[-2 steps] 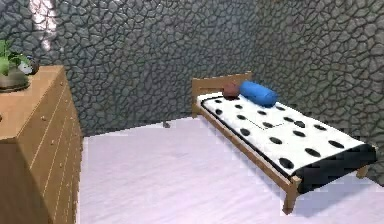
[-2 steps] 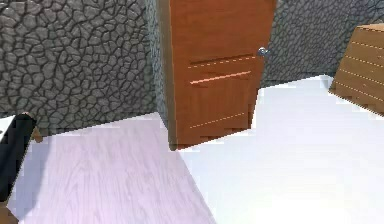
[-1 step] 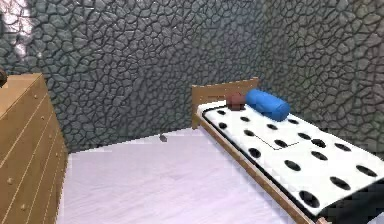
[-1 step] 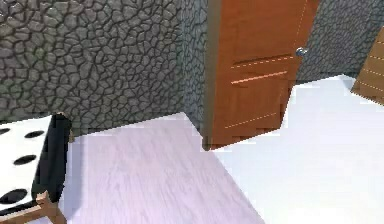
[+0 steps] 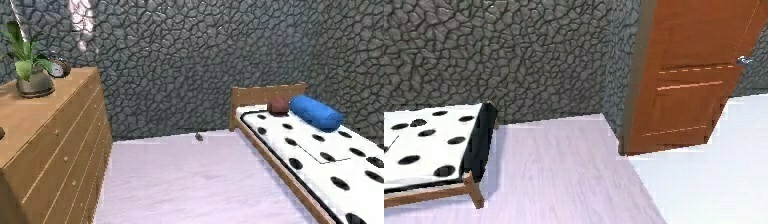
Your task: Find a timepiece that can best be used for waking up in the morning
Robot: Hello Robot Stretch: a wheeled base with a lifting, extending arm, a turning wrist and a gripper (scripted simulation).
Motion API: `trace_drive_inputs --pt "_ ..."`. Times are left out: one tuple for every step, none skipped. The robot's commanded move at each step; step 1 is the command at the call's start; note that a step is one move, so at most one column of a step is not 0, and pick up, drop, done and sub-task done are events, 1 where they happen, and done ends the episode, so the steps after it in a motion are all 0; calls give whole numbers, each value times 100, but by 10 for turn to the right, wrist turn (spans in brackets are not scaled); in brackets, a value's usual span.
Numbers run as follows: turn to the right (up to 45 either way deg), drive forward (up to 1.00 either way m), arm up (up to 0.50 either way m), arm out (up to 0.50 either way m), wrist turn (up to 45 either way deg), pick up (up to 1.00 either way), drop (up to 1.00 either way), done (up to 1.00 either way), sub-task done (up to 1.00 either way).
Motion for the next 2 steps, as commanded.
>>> trace_drive_inputs --pt "0 100 0 0 0 0 0 0 0" --pt "-120 0 0 0 0 0 0 0 0"
